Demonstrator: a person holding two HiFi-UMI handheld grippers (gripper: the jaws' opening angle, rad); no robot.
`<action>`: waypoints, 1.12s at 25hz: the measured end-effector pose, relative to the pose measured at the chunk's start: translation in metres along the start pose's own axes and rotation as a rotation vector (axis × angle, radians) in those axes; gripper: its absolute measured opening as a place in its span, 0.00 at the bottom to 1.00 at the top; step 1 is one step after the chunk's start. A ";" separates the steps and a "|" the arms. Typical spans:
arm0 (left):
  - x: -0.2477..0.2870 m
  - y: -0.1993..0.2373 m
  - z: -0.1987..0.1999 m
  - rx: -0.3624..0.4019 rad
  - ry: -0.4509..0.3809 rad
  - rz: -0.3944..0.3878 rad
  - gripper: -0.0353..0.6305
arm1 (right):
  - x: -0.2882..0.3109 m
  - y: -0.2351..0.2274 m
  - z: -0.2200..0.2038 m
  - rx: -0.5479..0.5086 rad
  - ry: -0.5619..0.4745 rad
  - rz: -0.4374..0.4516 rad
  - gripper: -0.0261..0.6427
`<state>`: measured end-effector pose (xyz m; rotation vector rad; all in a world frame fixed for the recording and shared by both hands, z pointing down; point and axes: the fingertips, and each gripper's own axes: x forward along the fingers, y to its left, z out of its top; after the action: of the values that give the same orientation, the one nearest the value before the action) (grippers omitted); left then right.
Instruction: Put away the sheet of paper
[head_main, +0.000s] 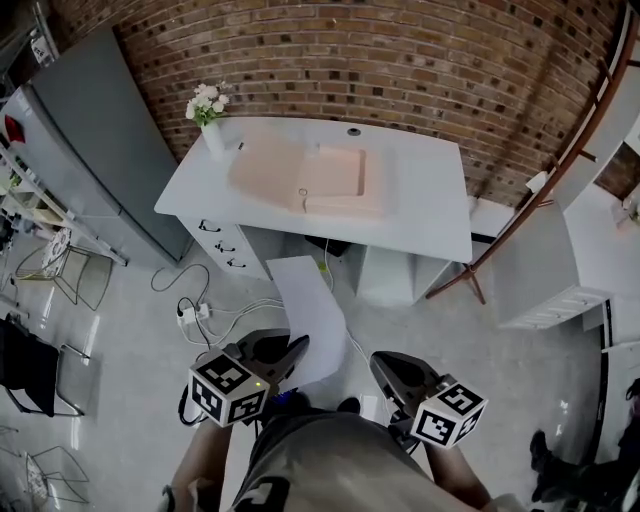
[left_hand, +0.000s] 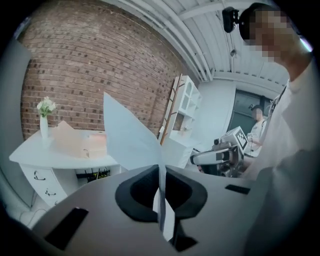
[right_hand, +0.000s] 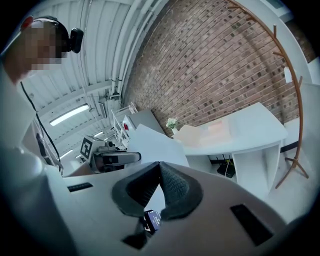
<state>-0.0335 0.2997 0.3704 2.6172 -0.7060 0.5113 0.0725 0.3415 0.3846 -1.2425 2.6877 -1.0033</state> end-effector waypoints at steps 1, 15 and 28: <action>0.003 -0.002 -0.001 0.020 0.012 0.012 0.07 | -0.003 -0.003 -0.001 0.005 0.003 0.003 0.07; 0.023 -0.001 0.004 0.059 0.047 0.068 0.07 | -0.014 -0.029 -0.009 0.025 0.059 0.002 0.07; 0.042 0.063 0.016 0.066 0.051 0.048 0.07 | 0.027 -0.061 0.011 0.041 0.113 -0.087 0.07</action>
<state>-0.0297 0.2255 0.3917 2.6436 -0.7493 0.6238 0.0980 0.2876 0.4168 -1.3450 2.7003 -1.1670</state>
